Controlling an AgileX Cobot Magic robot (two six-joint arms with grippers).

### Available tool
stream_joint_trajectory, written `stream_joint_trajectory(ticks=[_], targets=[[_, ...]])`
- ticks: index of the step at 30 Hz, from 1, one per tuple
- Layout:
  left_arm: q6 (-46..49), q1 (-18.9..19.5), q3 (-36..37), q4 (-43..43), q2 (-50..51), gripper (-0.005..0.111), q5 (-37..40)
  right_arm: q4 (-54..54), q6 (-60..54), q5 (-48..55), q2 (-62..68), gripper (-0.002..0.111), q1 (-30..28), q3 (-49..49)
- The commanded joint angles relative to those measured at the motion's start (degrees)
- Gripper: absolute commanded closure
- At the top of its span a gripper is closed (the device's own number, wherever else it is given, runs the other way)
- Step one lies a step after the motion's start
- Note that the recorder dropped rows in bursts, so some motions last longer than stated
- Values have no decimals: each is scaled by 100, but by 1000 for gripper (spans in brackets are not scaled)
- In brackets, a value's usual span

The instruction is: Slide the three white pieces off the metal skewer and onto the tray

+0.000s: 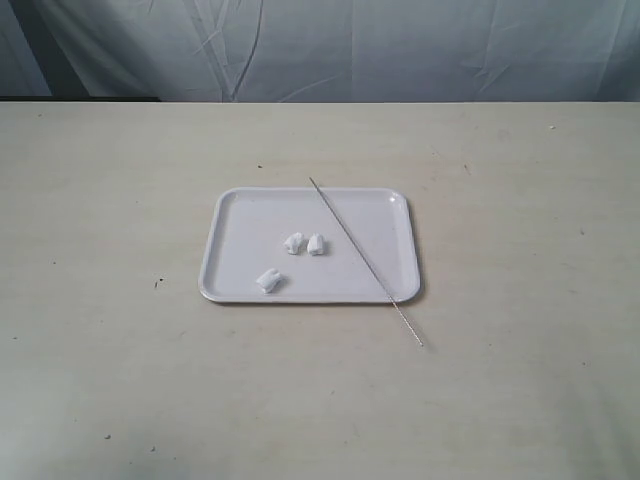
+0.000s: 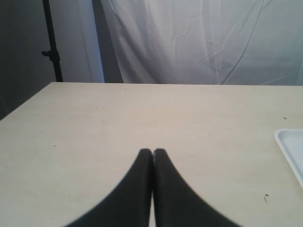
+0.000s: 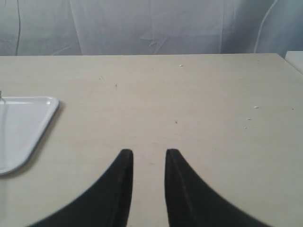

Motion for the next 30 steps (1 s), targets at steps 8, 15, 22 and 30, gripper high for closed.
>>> stream_joint_trajectory(ticks=[8, 15, 22, 30], targets=[[3, -30, 29, 162, -21, 107, -2, 49, -51, 14, -29, 84, -23, 13], [3, -30, 29, 161, -21, 107, 8, 49, -51, 14, -29, 84, -23, 13], [3, -30, 29, 161, -21, 107, 8, 49, -51, 14, -29, 84, -23, 13], [3, -30, 29, 161, -21, 107, -9, 70, -51, 13, -29, 84, -23, 13]])
